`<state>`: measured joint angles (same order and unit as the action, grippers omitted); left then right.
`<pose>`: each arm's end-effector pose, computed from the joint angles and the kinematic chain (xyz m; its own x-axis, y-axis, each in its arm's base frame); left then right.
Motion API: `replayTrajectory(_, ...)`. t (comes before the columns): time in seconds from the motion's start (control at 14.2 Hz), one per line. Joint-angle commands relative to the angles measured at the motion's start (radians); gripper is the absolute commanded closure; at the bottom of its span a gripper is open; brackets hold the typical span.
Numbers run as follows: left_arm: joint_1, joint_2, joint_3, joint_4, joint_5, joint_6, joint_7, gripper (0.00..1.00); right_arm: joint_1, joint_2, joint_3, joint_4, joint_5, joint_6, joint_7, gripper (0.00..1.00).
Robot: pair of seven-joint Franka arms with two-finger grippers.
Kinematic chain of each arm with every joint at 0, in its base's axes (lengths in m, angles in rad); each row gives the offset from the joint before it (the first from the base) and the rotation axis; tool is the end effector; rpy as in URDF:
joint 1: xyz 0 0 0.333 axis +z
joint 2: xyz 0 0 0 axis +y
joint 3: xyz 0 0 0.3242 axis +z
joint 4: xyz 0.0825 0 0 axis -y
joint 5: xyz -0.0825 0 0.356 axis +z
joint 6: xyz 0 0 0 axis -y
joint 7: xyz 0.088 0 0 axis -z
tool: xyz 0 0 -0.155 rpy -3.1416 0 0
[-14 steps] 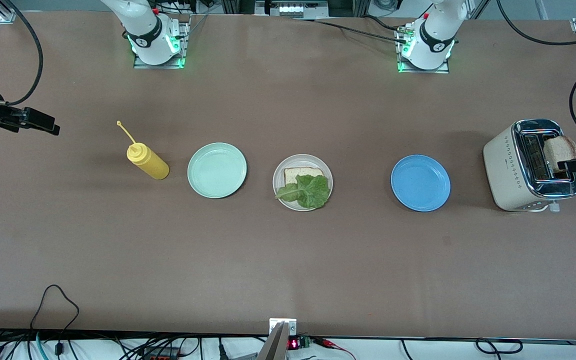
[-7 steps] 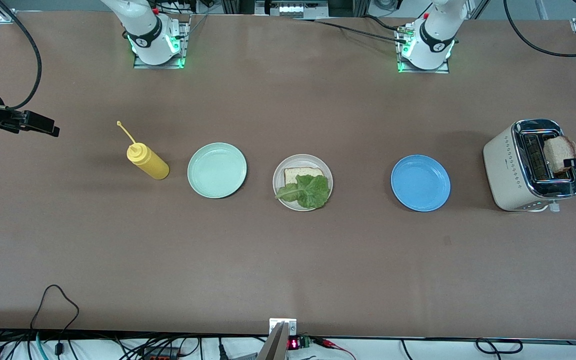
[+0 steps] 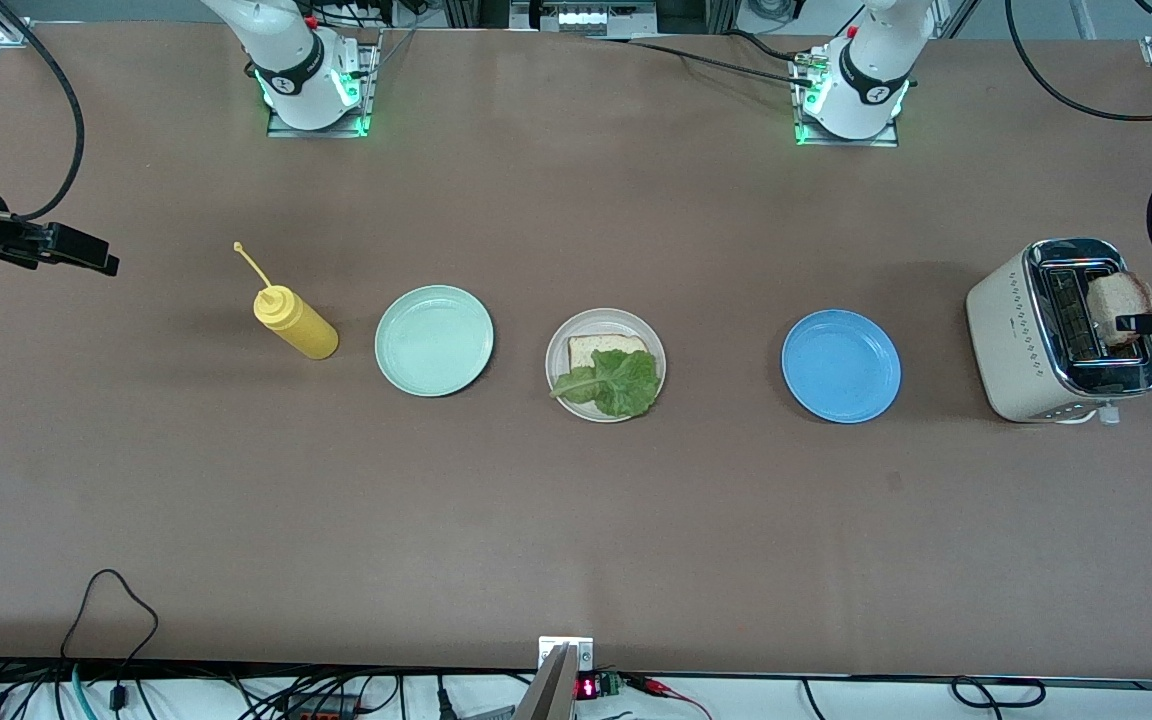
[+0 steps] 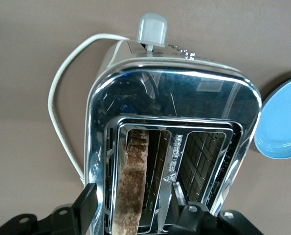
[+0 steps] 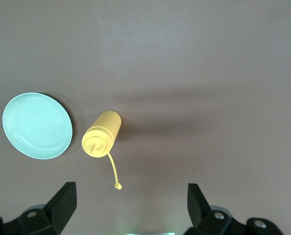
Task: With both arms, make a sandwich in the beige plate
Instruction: 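Lower the left gripper onto the toast slice in the toaster and grasp it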
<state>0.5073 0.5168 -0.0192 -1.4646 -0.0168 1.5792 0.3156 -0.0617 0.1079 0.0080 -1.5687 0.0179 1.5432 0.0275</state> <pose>0.5407 0.2858 0.3307 0.9212 0.1365 -0.3643 0.2009 -0.9688 0.1451 0.5456 -0.0267 0.5256 0.9878 -0.0801 -0.1335 -0.0828 -0.9965 -0.0150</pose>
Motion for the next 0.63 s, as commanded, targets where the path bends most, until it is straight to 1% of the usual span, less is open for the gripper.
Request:
replayTrajectory(0.0,0.023,0.003,-0.007,-0.003,0.000,-0.022,0.019,0.35,0.003,0.004,0.003,0.004,-0.016,0.058,0.002,0.00)
replayTrajectory(0.07,0.023,0.003,-0.007,-0.003,-0.002,-0.036,0.013,0.40,0.006,0.006,0.003,0.003,-0.016,0.087,0.002,0.00)
replayTrajectory(0.21,0.023,0.003,-0.007,-0.002,-0.003,-0.070,0.011,0.62,0.029,0.006,0.006,0.004,-0.024,0.104,0.003,0.00)
replayTrajectory(0.35,0.020,0.000,-0.010,0.003,-0.003,-0.093,0.010,0.88,0.057,0.006,0.009,0.004,-0.097,0.106,0.009,0.00)
replayTrajectory(0.42,0.020,0.000,-0.015,0.006,-0.003,-0.093,0.016,0.95,0.059,0.006,0.009,0.004,-0.099,0.104,0.011,0.00)
replayTrajectory(0.56,0.020,-0.004,-0.018,0.012,-0.003,-0.093,0.022,0.99,0.065,0.006,0.009,0.003,-0.098,0.104,0.012,0.00)
